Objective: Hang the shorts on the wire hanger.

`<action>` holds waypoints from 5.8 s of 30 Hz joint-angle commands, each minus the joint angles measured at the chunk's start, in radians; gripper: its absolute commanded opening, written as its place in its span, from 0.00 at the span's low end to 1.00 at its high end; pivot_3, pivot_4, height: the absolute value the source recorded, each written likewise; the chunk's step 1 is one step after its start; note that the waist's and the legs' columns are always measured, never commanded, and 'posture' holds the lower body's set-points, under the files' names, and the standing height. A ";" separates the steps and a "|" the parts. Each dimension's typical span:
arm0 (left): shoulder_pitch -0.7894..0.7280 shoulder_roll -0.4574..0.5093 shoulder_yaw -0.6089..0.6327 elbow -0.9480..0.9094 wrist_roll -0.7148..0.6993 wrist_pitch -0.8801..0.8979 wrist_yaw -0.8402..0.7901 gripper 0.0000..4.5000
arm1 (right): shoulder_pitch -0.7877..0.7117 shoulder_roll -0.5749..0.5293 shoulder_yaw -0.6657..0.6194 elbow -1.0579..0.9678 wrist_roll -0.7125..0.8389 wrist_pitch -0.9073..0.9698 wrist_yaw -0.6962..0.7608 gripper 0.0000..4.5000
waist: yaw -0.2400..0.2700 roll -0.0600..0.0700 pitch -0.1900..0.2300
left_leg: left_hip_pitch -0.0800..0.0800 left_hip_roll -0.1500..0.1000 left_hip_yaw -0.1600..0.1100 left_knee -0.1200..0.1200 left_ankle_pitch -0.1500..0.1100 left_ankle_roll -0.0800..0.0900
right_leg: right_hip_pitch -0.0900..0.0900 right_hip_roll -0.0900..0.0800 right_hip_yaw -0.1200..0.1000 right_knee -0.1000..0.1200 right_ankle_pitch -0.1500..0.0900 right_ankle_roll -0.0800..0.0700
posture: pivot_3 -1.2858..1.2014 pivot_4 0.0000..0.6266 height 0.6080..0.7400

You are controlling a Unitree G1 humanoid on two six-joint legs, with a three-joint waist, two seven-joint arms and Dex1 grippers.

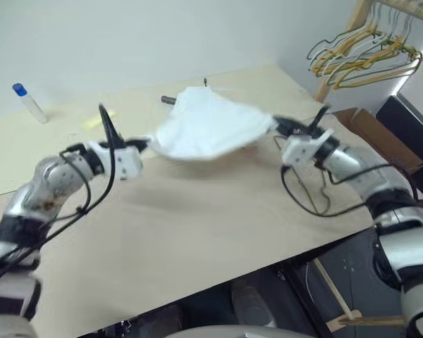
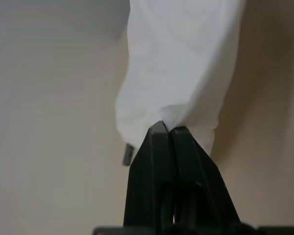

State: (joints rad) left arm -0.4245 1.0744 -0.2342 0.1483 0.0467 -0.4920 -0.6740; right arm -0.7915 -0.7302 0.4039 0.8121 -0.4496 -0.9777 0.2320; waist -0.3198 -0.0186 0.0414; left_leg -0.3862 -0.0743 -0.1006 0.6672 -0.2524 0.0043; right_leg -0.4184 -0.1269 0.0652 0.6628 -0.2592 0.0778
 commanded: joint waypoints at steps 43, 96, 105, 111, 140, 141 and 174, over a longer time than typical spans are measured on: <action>1.018 0.086 0.345 -0.610 -0.212 0.150 -0.601 0.01 | 0.410 -0.175 0.008 -0.498 -0.379 0.105 -0.119 0.00 | 0.064 0.000 0.003 | 0.052 0.021 0.017 -0.004 -0.013 0.004 | 0.053 0.019 0.008 -0.019 -0.005 -0.003 | 0.43 0.00 1.00; -0.106 -0.458 0.200 -0.448 -0.708 0.998 -0.208 0.85 | 0.465 -0.185 -0.339 -0.761 0.274 1.256 0.040 0.01 | 0.100 0.002 0.001 | 0.043 0.019 0.017 0.003 -0.018 0.007 | 0.055 0.016 0.006 -0.035 -0.002 0.009 | 0.40 0.00 1.00; -0.295 -0.479 0.207 -0.239 -0.634 0.996 -0.261 0.85 | 0.404 -0.411 -0.139 -0.636 -0.258 0.571 -0.209 0.01 | 0.067 0.002 0.002 | 0.033 0.017 0.017 0.011 -0.019 0.008 | 0.047 0.015 0.006 -0.034 0.003 0.004 | 0.40 0.00 1.00; -0.440 -0.405 0.032 -0.065 -0.509 1.092 -0.439 0.85 | 0.253 -0.389 -0.087 -0.540 -0.409 0.351 -0.343 0.01 | 0.021 0.003 0.002 | 0.034 0.016 0.018 0.010 -0.019 0.008 | 0.048 0.015 0.007 -0.033 0.003 0.005 | 0.39 0.00 1.00; -0.466 -0.498 -0.060 0.055 -0.330 1.169 -0.535 0.07 | 0.145 -0.316 -0.157 -0.544 -0.452 0.354 -0.323 0.00 | -0.052 0.002 0.002 | 0.034 0.015 0.016 0.011 -0.020 0.009 | 0.049 0.014 0.008 -0.032 0.003 0.006 | 0.39 0.00 1.00; -0.464 -0.495 -0.053 0.054 -0.323 1.153 -0.527 0.01 | 0.146 -0.317 -0.156 -0.543 -0.446 0.344 -0.322 0.00 | -0.052 0.002 0.002 | 0.034 0.015 0.016 0.011 -0.020 0.009 | 0.049 0.014 0.008 -0.032 0.003 0.006 | 0.39 0.00 1.00; -0.370 -0.353 -0.024 -0.067 -0.217 0.889 -0.618 0.00 | -0.141 -0.184 0.021 -0.582 0.606 1.320 1.103 0.90 | 0.097 0.002 0.002 | 0.015 0.015 0.015 0.017 -0.020 0.010 | 0.024 0.012 0.008 -0.021 0.008 0.005 | 0.45 0.00 1.00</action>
State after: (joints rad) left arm -0.7798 0.7207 -0.2810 0.1181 -0.1606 0.4024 -1.2899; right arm -0.8985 -0.9228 0.4319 0.2113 0.1931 0.3587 1.3257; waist -0.2228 -0.0163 0.0434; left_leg -0.3728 -0.0598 -0.0858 0.6853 -0.2725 0.0142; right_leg -0.3979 -0.1151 0.0727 0.6442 -0.2510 0.0828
